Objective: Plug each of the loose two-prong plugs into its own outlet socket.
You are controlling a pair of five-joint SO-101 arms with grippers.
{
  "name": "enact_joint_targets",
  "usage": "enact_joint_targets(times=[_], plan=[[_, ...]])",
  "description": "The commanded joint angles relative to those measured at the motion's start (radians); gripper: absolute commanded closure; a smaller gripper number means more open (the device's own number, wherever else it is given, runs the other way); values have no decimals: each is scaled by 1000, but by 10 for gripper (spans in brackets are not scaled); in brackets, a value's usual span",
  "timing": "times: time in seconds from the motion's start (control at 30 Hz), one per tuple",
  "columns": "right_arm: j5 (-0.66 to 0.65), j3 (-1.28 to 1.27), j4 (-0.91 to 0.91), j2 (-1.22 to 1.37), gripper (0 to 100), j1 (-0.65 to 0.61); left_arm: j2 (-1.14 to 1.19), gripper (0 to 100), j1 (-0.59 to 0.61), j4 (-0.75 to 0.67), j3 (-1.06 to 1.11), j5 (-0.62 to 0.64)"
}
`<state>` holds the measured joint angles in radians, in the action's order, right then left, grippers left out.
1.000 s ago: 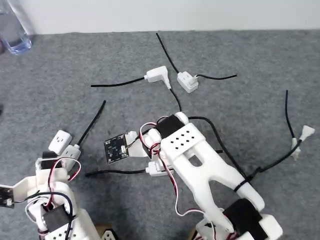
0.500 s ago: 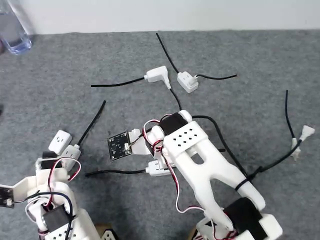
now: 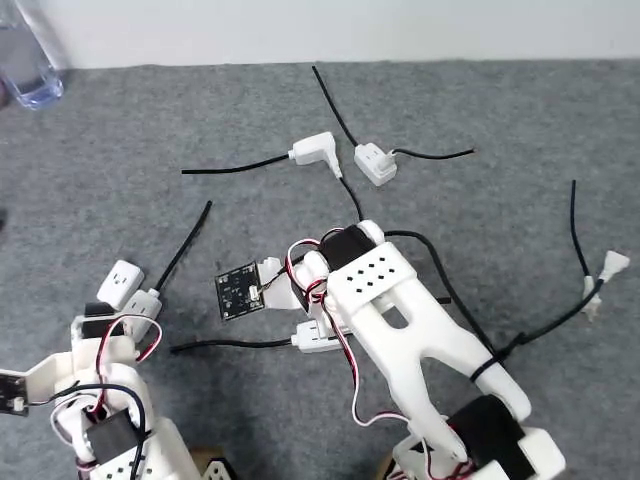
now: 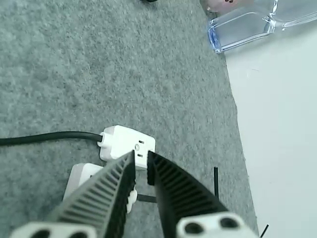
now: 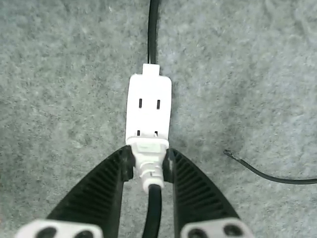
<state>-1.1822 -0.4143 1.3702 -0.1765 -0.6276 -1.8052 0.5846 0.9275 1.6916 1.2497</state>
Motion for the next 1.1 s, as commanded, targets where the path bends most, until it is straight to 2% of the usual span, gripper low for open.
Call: enact_joint_targets(times=[0.0, 1.07], plan=[[-29, -31, -41, -4, 991, 24, -11, 956, 8, 0, -7, -9], [-74, -118, -143, -2, 990, 58, -11, 956, 9, 0, -7, -9]])
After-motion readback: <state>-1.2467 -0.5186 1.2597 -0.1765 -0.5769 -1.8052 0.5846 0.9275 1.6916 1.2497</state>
